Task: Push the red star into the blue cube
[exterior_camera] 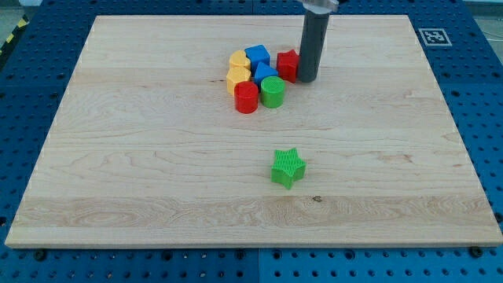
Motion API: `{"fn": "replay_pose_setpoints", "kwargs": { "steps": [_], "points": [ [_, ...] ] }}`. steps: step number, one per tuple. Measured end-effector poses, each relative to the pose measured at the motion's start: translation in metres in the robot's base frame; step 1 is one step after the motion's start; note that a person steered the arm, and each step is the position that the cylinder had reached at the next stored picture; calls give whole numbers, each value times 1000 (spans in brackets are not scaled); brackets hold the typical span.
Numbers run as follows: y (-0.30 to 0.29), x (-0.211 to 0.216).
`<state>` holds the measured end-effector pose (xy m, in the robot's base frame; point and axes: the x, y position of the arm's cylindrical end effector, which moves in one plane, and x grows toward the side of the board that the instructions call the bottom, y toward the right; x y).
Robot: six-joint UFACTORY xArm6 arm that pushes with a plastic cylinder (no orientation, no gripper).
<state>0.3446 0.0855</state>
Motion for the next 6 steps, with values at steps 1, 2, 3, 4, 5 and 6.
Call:
{"fn": "replay_pose_setpoints", "kwargs": {
  "steps": [1, 2, 3, 4, 5, 6],
  "points": [
    [15, -15],
    [28, -46],
    [28, -62],
    [47, -50],
    [48, -21],
    [31, -16]
  ]
}}
